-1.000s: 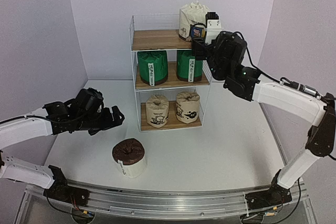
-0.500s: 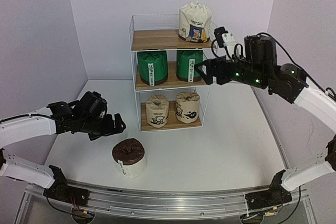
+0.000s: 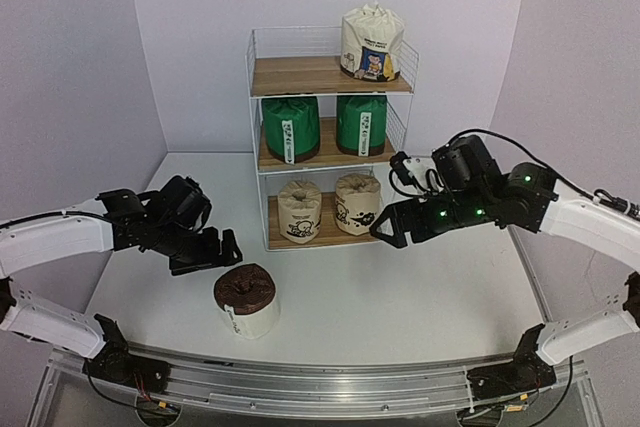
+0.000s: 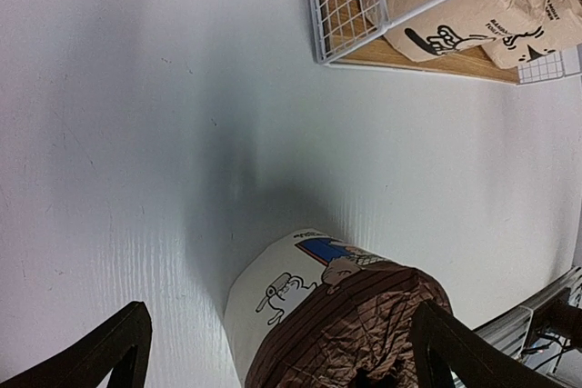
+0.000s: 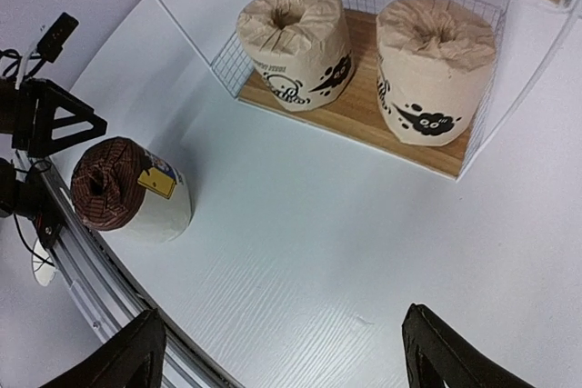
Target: Place and organize the paper towels onto the shelf
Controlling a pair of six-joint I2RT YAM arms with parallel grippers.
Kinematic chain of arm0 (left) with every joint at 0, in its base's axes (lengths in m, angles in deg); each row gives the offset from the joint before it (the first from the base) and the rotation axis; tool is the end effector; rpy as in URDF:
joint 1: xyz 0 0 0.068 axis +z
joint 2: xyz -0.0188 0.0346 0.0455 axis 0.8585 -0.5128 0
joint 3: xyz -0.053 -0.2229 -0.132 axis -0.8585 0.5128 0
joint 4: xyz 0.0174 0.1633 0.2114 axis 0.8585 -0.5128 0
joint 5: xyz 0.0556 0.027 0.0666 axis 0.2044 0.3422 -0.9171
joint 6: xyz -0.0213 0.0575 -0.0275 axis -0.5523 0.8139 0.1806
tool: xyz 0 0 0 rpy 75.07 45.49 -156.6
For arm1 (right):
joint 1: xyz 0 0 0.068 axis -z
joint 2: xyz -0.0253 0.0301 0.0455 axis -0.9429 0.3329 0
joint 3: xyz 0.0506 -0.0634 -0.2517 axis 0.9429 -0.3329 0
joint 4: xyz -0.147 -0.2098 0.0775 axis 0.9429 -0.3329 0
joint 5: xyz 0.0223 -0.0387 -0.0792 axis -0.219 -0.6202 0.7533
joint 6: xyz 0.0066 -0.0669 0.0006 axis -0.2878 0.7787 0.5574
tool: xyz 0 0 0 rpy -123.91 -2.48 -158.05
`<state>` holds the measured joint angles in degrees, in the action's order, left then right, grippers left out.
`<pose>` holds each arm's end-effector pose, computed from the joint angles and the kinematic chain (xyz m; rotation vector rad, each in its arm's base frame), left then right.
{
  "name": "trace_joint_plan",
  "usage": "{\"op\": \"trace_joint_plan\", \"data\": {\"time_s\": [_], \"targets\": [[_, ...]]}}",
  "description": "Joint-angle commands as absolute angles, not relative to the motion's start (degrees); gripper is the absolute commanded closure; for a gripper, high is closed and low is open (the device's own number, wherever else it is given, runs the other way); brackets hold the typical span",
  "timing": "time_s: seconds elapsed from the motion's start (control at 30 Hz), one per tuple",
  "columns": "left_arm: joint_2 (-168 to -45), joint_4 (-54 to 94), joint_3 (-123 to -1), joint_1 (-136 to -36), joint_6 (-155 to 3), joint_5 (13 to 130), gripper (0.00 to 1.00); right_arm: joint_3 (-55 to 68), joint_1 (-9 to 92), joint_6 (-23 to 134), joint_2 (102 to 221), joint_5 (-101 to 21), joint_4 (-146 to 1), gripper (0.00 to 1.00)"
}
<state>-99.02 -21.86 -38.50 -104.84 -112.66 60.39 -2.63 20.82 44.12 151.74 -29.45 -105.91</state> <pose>0.1744 -0.1752 0.2151 -0.0706 2.6917 -0.5035 0.1917 0.2224 0.3119 -0.6093 2.2378 0.5708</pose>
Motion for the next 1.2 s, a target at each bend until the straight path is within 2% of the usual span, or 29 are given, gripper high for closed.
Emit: {"op": "trace_joint_plan", "data": {"time_s": [0.0,0.2,0.37,0.53,0.97,1.1,1.17], "targets": [[-99.7,-24.8,-40.6,-104.5,-112.0,64.7,0.05,-3.4,20.8,39.9,157.4,-35.2,-105.8,0.15],[-101.0,-26.0,-39.2,-104.5,-113.3,68.5,0.17,-5.7,20.8,37.9,159.5,-31.3,-104.9,0.16],[-100.1,-23.5,-37.9,-104.5,-111.8,74.9,0.19,-8.3,20.8,37.6,158.0,-29.2,-103.9,0.16],[-99.2,-27.5,-39.4,-104.5,-110.8,75.1,0.19,-10.0,20.8,36.9,158.1,-29.2,-103.5,0.16],[-103.7,-26.6,-37.9,-104.5,-110.5,80.0,0.31,-11.8,20.8,36.7,158.2,-27.7,-102.6,0.16],[-106.3,-27.6,-38.8,-104.7,-109.8,80.9,0.37,-12.3,20.8,37.0,158.0,-27.3,-102.4,0.16],[-107.3,-28.3,-39.5,-104.7,-109.3,80.6,0.44,-12.5,20.8,37.3,157.9,-27.1,-102.3,0.16]]}}
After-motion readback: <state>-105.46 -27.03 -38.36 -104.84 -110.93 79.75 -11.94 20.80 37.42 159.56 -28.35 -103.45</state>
